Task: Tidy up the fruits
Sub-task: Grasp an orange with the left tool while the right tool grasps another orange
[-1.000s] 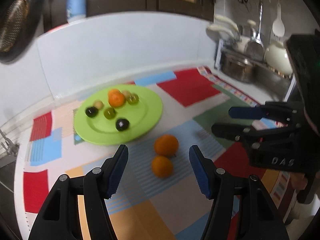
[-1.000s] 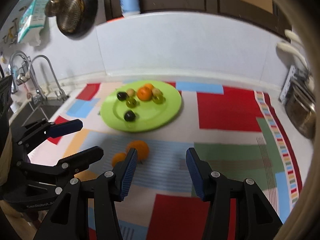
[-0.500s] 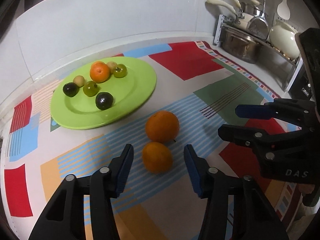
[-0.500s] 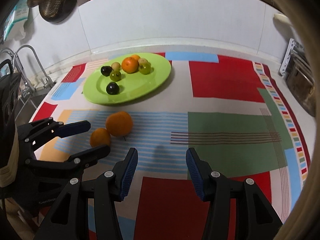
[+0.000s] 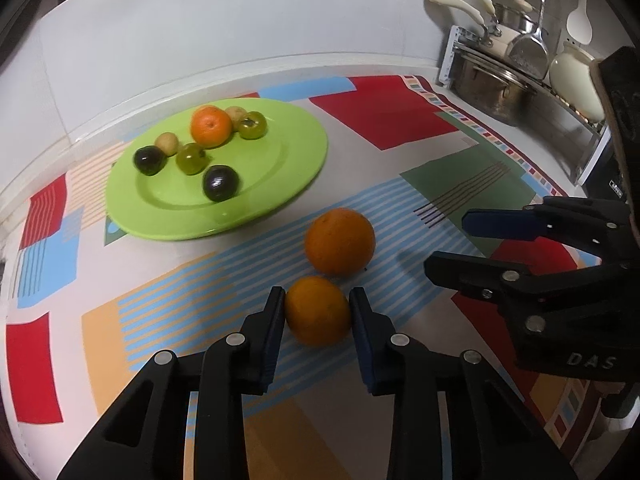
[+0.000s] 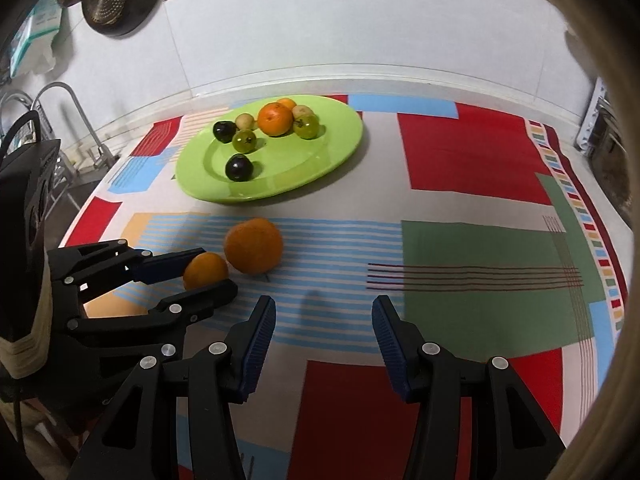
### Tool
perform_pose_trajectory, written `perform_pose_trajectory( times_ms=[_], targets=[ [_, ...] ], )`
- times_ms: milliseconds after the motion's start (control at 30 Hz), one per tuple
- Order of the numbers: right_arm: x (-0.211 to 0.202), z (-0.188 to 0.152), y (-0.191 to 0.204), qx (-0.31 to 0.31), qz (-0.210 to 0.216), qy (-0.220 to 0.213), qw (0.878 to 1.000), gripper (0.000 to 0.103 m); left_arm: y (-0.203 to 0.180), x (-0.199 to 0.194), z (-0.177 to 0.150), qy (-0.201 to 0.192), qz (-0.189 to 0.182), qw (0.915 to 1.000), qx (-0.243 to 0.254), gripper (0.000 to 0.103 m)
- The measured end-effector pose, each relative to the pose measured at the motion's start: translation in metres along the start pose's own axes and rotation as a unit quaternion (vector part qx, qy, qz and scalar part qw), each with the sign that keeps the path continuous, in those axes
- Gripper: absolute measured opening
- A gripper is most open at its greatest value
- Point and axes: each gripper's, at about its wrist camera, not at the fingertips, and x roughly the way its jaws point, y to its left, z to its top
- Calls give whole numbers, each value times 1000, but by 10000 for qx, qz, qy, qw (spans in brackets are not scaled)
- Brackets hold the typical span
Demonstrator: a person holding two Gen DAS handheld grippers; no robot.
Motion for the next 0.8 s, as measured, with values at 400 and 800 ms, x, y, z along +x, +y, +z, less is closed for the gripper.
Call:
perform_pose_trajectory(
  times_ms=[400,800],
  targets=[
    [24,17,30,-397,390,97,9984,51,36,-20,-5,-94,512,9971,-549,33],
    [52,35,43,-636,371,202,9971,45,51,-17,-4,-116,667,9943,-825,33]
  ],
)
